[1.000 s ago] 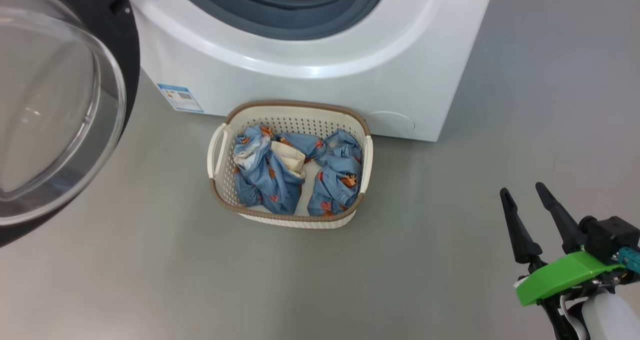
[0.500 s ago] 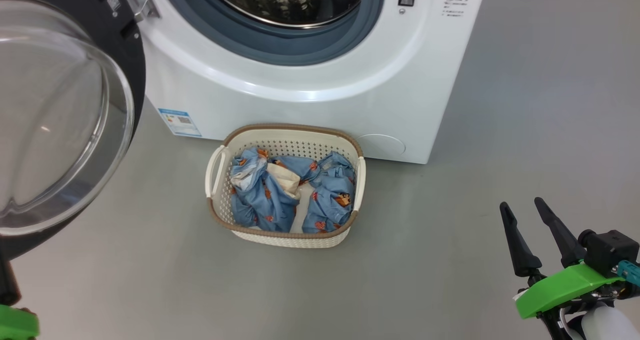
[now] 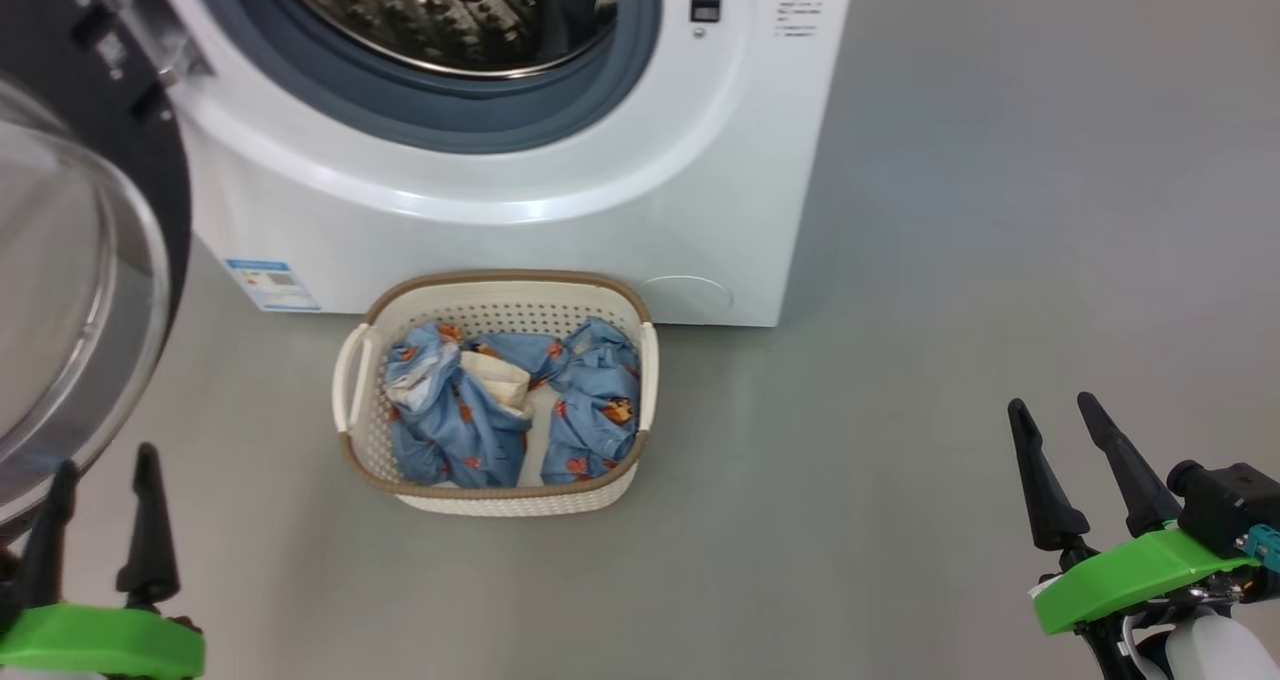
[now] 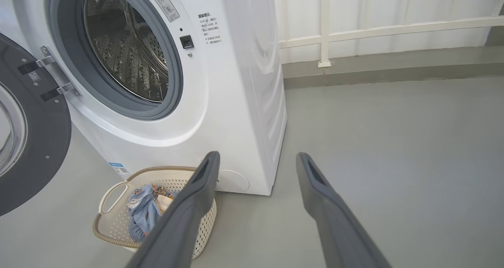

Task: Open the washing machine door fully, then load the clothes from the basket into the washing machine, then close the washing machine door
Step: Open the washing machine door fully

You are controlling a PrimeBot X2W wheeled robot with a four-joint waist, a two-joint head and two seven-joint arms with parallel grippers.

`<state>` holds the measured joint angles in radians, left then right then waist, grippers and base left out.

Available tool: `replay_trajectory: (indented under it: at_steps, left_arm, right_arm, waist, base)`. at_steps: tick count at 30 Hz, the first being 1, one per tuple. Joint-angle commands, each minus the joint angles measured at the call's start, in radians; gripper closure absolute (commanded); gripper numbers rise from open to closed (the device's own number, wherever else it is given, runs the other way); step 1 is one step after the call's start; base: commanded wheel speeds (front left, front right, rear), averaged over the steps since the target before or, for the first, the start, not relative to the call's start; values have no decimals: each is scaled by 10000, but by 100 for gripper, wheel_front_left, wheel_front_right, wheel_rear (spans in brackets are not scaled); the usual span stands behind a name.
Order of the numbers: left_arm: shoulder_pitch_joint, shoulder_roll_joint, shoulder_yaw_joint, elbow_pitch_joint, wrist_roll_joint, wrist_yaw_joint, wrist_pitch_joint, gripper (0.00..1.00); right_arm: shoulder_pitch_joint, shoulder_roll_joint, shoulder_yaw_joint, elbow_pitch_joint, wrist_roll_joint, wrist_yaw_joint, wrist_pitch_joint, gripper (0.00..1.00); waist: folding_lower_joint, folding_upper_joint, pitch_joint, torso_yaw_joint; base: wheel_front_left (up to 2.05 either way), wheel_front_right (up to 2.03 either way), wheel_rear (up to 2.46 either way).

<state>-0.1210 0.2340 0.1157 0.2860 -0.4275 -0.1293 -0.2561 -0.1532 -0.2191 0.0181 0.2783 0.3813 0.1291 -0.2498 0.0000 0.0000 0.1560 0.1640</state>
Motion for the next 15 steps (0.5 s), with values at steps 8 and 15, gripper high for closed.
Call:
replay_trajectory:
  at_steps: [8,15]
  left_arm:
    - [-188,505,-443,-622,-250,-13,-57,0]
    - [-104,544,-790,-717,-425,-13,-57,0]
  right_arm:
    - [-34,138,31,-390,-7,16,-120,0]
    - [46,235,-34,-434,-20,16,-120,0]
  waist:
    - [0,0,283,-1115]
    - [0,0,263,-1699]
  base:
    - [0,0,0]
    - [0,0,0]
